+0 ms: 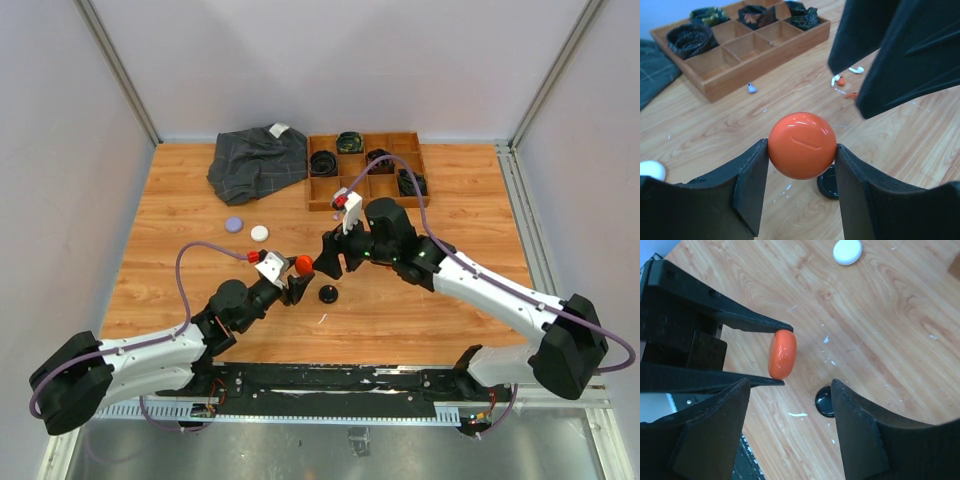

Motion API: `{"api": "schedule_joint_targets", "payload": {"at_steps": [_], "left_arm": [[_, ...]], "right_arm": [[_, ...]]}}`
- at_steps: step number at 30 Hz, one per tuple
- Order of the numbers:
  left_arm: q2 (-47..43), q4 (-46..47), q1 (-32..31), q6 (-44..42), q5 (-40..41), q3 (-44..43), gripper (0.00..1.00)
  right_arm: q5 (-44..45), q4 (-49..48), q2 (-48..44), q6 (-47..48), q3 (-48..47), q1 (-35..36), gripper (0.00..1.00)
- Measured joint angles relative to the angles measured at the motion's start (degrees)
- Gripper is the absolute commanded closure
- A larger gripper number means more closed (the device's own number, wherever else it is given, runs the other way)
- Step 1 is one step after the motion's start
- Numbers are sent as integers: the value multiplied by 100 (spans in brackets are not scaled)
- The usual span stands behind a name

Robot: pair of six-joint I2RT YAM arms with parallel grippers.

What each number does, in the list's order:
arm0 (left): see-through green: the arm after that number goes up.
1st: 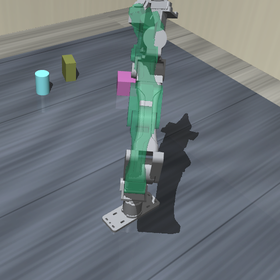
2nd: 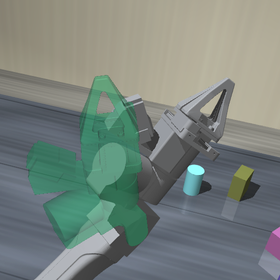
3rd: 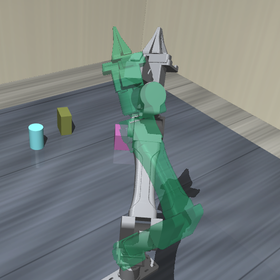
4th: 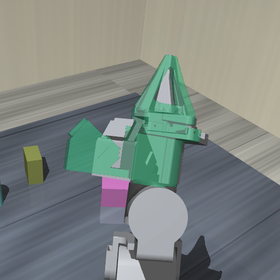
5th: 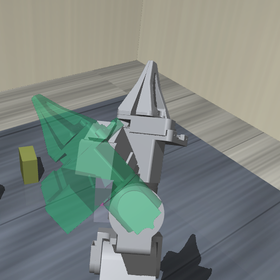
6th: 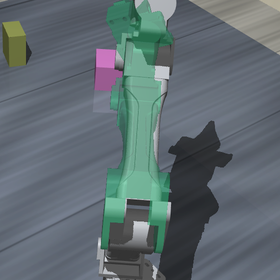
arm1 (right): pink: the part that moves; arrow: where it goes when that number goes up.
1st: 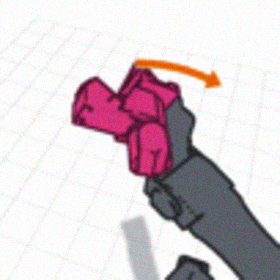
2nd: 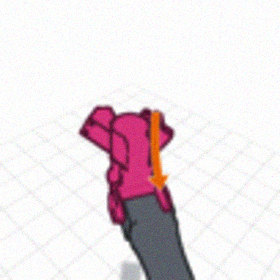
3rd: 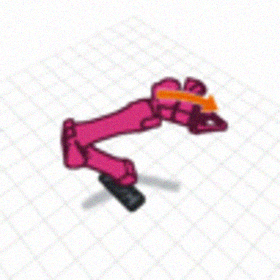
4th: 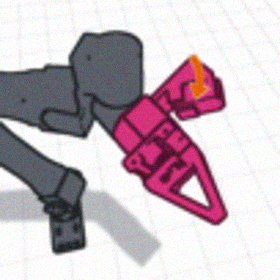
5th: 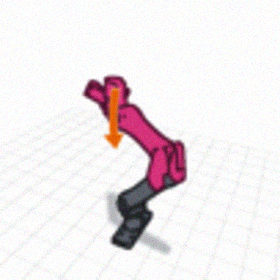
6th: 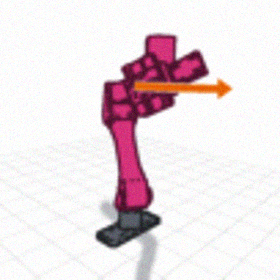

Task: Insert the wireless bluetooth earbuds into the charging case
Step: Pick up the charging case at the center of the board.

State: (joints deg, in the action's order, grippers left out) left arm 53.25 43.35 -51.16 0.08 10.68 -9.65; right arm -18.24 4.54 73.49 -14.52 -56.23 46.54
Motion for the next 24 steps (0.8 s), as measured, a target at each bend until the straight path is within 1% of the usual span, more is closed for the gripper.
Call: {"api": "schedule_joint_targets", "payload": {"at_steps": [9,18,21,24], "left_arm": [[-160,485,-42,-511,-540,197,53],[-199,586,-42,-717,-745,229,52],[-192,590,-42,-748,-765,229,49],[-184,588,-42,-780,-782,229,41]], "right_arm": [[-483,-122,505,-476,-122,0,50],[-890,-302,684,-699,-144,0,67],[-1019,-332,710,-754,-144,0,75],[-1064,-337,730,-800,-144,-9,88]]}}
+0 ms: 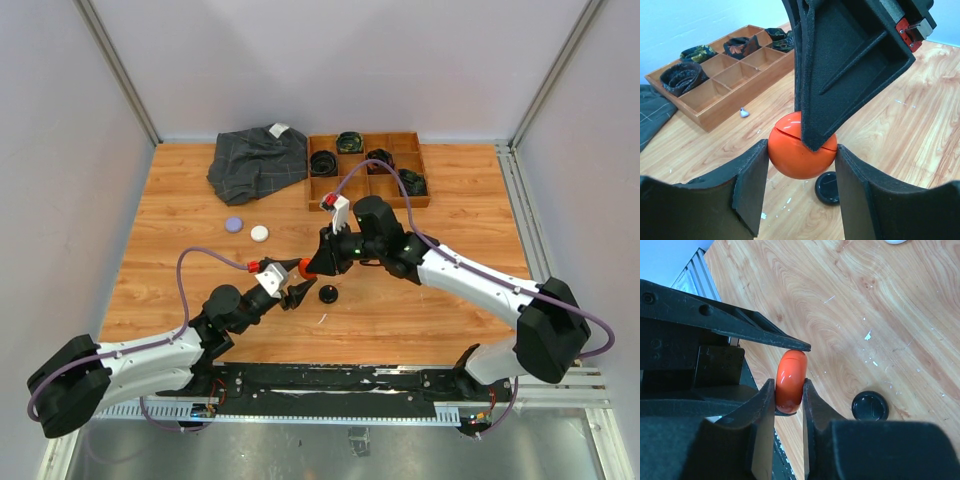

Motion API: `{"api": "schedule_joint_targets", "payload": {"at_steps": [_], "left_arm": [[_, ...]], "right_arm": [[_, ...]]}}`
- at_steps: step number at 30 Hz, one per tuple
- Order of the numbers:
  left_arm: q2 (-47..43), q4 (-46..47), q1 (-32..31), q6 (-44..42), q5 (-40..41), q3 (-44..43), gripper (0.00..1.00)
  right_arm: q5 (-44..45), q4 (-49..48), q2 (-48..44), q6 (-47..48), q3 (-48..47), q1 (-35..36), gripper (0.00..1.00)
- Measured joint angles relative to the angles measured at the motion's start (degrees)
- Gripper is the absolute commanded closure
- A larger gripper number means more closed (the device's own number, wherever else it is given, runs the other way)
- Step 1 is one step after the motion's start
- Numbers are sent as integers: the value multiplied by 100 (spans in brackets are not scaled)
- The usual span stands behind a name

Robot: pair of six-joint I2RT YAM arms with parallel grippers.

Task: Insert the wireless bluetooth earbuds into the charging case
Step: Pick up the charging case at the center of the board.

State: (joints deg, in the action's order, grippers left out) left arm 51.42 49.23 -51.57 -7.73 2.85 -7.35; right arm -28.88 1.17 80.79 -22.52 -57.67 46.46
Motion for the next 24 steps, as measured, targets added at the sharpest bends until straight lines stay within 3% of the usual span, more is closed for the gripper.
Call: {"api": "schedule_joint_targets", "payload": {"at_steps": [9,18,24], "left_arm": [[-90,-9,0,-107,-507,20,19],[-509,-378,26,-238,-1113,15,15],[-584,-638,557,-160,-2129,-160,15]], "right_arm": [[-120,566,-9,527,-297,-4,96],[-271,1401,-389,1875,-638,-162,96],[-459,1836,-452,2728,-756,-162,96]]}}
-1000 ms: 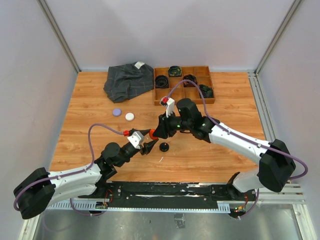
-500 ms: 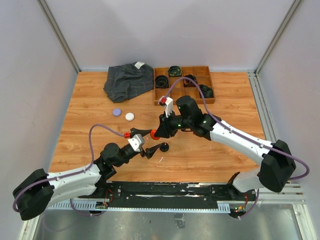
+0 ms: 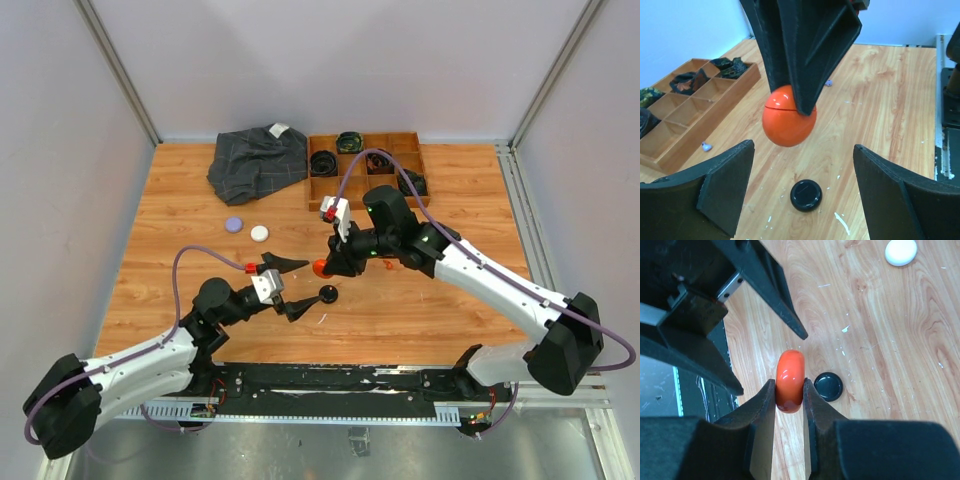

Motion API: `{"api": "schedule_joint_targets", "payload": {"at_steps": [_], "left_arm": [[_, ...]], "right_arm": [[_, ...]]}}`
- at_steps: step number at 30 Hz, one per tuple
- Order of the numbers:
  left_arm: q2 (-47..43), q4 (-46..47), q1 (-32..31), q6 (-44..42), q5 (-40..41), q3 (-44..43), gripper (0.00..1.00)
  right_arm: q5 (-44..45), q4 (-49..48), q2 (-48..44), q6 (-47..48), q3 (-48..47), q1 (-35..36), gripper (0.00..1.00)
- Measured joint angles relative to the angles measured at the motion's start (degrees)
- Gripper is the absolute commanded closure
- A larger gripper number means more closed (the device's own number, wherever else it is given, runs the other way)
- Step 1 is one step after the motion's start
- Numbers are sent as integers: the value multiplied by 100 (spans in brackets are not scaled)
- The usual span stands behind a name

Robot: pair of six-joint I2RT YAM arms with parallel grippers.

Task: Insert the wireless bluetooth earbuds into the charging case
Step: Pick up the charging case at the center of the board.

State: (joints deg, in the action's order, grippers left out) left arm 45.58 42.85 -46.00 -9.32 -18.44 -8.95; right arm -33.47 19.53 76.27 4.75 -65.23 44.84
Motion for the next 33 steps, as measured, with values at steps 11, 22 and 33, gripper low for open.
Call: {"api": "schedule_joint_targets", "payload": {"at_steps": [11,22,33], "left_arm": [[575,151,730,632,-1700,-317,20],[1202,361,896,1235,-2745,-658,37],[1333,463,1034,1569,-3097,-737,54]], "right_arm": [[-520,291,-92,850,0,0,95],[-887,435,-107,1244,0,0,94],[-1130,557,-149,1386,0,2,94]]}}
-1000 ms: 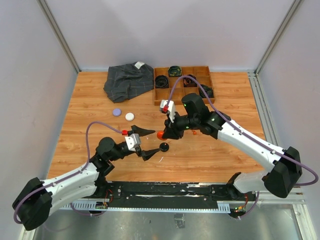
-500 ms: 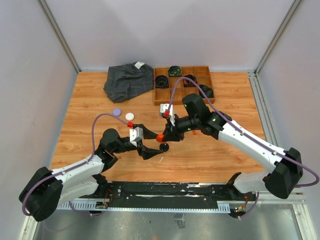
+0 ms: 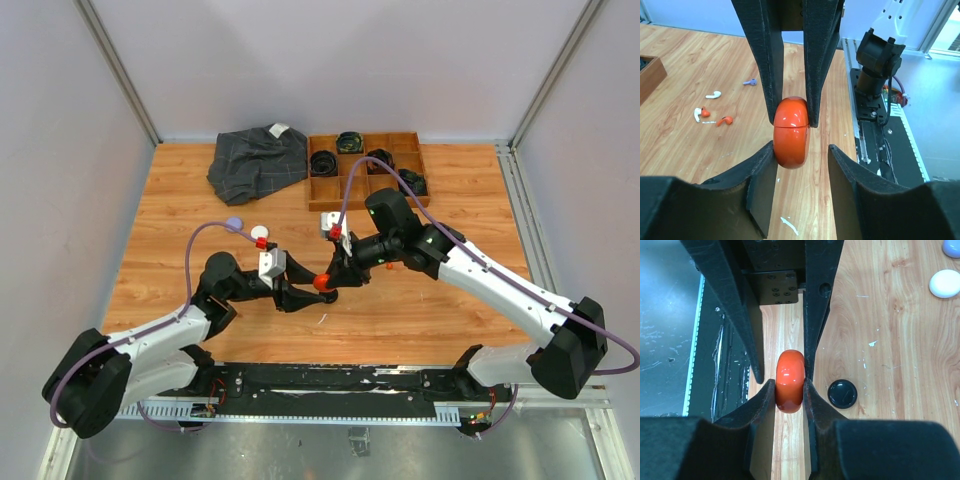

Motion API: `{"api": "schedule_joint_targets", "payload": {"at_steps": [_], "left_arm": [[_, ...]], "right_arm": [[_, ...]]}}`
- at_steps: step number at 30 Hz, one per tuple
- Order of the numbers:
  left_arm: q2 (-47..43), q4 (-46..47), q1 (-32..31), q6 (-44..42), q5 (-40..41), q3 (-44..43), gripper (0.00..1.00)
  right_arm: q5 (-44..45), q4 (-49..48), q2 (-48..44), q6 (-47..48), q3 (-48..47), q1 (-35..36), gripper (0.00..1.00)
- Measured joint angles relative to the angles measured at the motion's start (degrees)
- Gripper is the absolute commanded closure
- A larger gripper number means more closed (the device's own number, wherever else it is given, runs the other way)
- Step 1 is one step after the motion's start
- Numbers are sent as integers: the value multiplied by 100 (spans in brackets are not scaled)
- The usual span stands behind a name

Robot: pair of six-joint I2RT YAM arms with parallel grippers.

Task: Insert the wireless bluetooth earbuds into the charging case
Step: Pick up the charging case at the center of the board.

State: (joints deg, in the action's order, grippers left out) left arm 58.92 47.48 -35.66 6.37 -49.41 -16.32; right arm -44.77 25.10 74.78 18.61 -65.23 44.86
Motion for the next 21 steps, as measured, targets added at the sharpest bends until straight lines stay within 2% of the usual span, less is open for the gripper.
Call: {"api": "schedule_joint_targets", "payload": {"at_steps": [14,18,20,21], "left_arm": [[363,-160,35,170,-442,-291,66],[483,-197,46,223,-531,-365,83],[518,-205,50,234,-560,-374,98],[522,-205,57,243,-564,-376,99]], "right_arm": [[-120,247,0,155,0,0,93],[-116,319,0,188,0,2,93],[-85,339,0,210,0,15,91],[-63,343,0,219,0,20,90]]}}
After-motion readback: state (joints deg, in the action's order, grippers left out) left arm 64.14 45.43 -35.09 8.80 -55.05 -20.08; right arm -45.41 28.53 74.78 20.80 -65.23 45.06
